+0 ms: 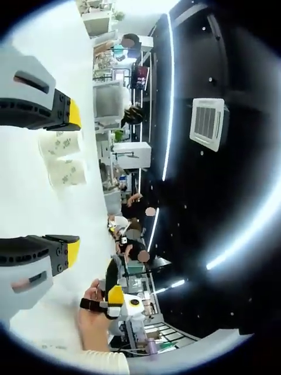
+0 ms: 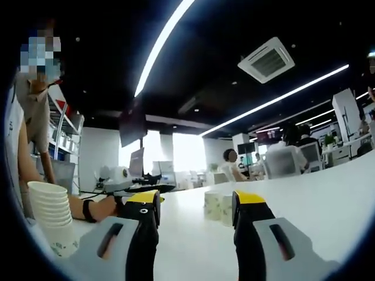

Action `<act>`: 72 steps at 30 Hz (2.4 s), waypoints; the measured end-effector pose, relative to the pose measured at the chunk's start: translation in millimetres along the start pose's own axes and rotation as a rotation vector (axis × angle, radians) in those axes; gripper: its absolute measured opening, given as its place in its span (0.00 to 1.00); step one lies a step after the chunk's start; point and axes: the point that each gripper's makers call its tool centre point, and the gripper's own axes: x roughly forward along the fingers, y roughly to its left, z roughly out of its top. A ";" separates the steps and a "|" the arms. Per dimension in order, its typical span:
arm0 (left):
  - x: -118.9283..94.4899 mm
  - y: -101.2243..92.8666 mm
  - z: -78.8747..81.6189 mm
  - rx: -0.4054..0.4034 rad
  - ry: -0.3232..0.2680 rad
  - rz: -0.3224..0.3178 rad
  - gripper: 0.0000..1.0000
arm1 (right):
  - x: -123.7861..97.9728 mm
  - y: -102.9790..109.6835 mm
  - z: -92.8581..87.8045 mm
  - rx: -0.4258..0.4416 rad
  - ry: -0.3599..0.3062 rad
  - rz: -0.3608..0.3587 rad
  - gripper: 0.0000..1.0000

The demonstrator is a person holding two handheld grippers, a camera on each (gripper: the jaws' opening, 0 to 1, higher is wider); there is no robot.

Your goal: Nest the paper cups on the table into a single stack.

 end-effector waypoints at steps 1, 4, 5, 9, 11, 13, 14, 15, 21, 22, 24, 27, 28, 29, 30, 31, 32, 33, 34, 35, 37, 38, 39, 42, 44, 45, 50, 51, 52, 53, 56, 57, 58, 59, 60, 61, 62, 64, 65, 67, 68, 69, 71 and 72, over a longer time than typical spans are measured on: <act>0.0 1.8 0.2 -0.006 0.000 0.004 0.77 | -0.1 -0.1 0.6 0.001 -0.001 -0.004 0.52; 1.5 6.8 1.3 -0.015 -0.005 0.008 0.77 | -0.6 -0.3 1.9 0.009 -0.003 -0.019 0.52; 1.7 7.6 1.8 -0.016 -0.006 0.009 0.76 | -0.6 -1.0 1.9 0.011 0.005 -0.033 0.52; 4.7 10.9 3.8 -0.009 -0.011 0.004 0.75 | 3.1 -5.2 0.8 0.025 0.029 -0.067 0.52; 5.3 10.8 5.3 -0.009 -0.016 -0.001 0.75 | 8.3 -8.1 -2.7 0.033 0.060 -0.079 0.52; 5.6 11.1 5.8 -0.015 -0.012 -0.006 0.73 | 17.3 -11.3 -6.2 0.042 0.090 -0.083 0.53; 5.2 10.5 5.6 -0.017 -0.008 -0.007 0.71 | 22.8 -12.9 -8.5 0.040 0.109 -0.081 0.53; 4.9 10.4 5.3 -0.020 -0.003 -0.009 0.71 | 28.9 -14.5 -9.8 0.031 0.123 -0.081 0.53; 3.7 10.2 10.5 0.013 -0.013 0.003 0.70 | 69.0 -37.9 -26.6 -0.014 0.195 -0.087 0.55; 3.0 8.7 10.8 0.033 -0.011 0.006 0.69 | 75.7 -43.4 -31.5 -0.008 0.205 -0.091 0.55; 2.3 7.5 11.4 0.063 -0.011 0.011 0.68 | 90.4 -52.6 -40.7 0.006 0.224 -0.095 0.55; 1.1 8.7 14.4 0.079 -0.022 0.016 0.67 | 113.3 -64.2 -54.0 -0.015 0.264 -0.090 0.56; 0.6 8.0 14.6 0.079 -0.023 0.016 0.67 | 122.0 -70.0 -58.4 -0.027 0.277 -0.081 0.57; 0.3 8.2 14.2 0.079 -0.022 0.016 0.67 | 130.0 -75.9 -63.7 -0.043 0.298 -0.071 0.58; 0.5 8.6 13.4 0.078 -0.020 0.015 0.66 | 137.5 -79.2 -71.3 -0.055 0.329 -0.065 0.58; 0.4 8.6 13.0 0.076 -0.021 0.014 0.66 | 141.1 -80.6 -74.4 -0.056 0.340 -0.064 0.59; 0.6 8.4 12.5 0.072 -0.023 0.013 0.66 | 146.6 -82.6 -79.5 -0.064 0.359 -0.054 0.59; 1.0 8.7 11.5 0.068 -0.022 0.013 0.66 | 154.2 -91.4 -85.3 -0.070 0.382 -0.043 0.59; 1.0 8.6 10.7 0.062 -0.021 0.014 0.66 | 157.5 -92.6 -91.1 -0.081 0.408 -0.038 0.59; 1.2 8.7 10.4 0.056 -0.022 0.013 0.66 | 160.3 -91.9 -94.6 -0.087 0.417 -0.038 0.59; 1.5 8.1 10.8 0.050 -0.025 0.012 0.65 | 169.2 -95.4 -99.2 -0.087 0.421 -0.032 0.59; 1.2 7.4 11.1 0.051 -0.025 0.013 0.64 | 171.2 -95.3 -101.9 -0.091 0.425 -0.036 0.59; 1.0 6.5 11.1 0.054 -0.024 0.012 0.64 | 171.3 -96.2 -104.3 -0.102 0.429 -0.051 0.58; 0.7 4.2 11.4 0.058 -0.026 0.007 0.63 | 177.0 -95.8 -108.0 -0.109 0.424 -0.074 0.58; 0.5 3.9 10.9 0.061 -0.024 0.006 0.63 | 180.3 -95.5 -111.6 -0.113 0.434 -0.075 0.57; 0.4 3.9 10.9 0.061 -0.023 0.005 0.63 | 182.4 -94.8 -113.8 -0.116 0.440 -0.073 0.56; -0.6 7.1 12.9 0.044 -0.031 0.011 0.63 | 181.3 -95.7 -111.7 -0.119 0.439 -0.063 0.41; -0.7 7.5 12.9 0.040 -0.032 0.011 0.62 | 181.4 -97.9 -109.5 -0.106 0.429 -0.072 0.40; -0.6 9.1 13.1 0.034 -0.033 0.012 0.62 | 178.2 -97.1 -107.4 -0.100 0.423 -0.075 0.40; -0.1 9.8 13.2 0.028 -0.036 0.011 0.62 | 173.5 -95.2 -105.1 -0.098 0.421 -0.075 0.40; 0.4 10.0 12.6 0.025 -0.035 0.010 0.62 | 166.3 -94.0 -98.4 -0.094 0.412 -0.079 0.40; 0.2 10.0 12.6 0.027 -0.034 0.011 0.62 | 160.0 -89.5 -93.2 -0.090 0.403 -0.076 0.40; 0.0 9.7 13.1 0.027 -0.035 0.011 0.62 | 158.1 -87.9 -90.0 -0.085 0.395 -0.073 0.40; -0.5 10.0 14.1 0.025 -0.038 0.012 0.62 | 155.1 -85.2 -85.0 -0.080 0.383 -0.068 0.40; -1.0 10.1 14.8 0.023 -0.041 0.013 0.62 | 150.7 -80.2 -79.9 -0.077 0.369 -0.061 0.40; -0.9 10.6 14.8 0.022 -0.042 0.014 0.62 | 144.3 -70.5 -74.5 -0.074 0.356 -0.051 0.40; -0.2 11.7 14.0 0.020 -0.041 0.015 0.62 | 139.3 -62.2 -69.2 -0.072 0.339 -0.038 0.40; -0.1 11.8 13.6 0.014 -0.041 0.015 0.62 | 128.8 -44.9 -61.7 -0.074 0.323 -0.008 0.40; -0.5 11.1 13.7 0.014 -0.042 0.014 0.62 | 125.4 -42.8 -59.4 -0.083 0.320 0.004 0.40; -0.9 10.2 14.0 0.014 -0.042 0.013 0.62 | 115.1 -26.1 -53.1 -0.093 0.315 0.027 0.40; -1.1 9.8 14.0 0.015 -0.042 0.012 0.62 | 110.5 -17.6 -49.6 -0.088 0.312 0.043 0.40; -1.3 9.3 14.0 0.015 -0.041 0.011 0.62 | 105.8 -8.3 -45.7 -0.085 0.306 0.055 0.40; -1.9 8.3 14.1 0.016 -0.040 0.010 0.62 | 96.5 15.9 -41.6 -0.072 0.311 0.125 0.40; -2.0 8.3 14.2 0.016 -0.041 0.010 0.62 | 93.4 24.1 -42.3 -0.062 0.321 0.154 0.40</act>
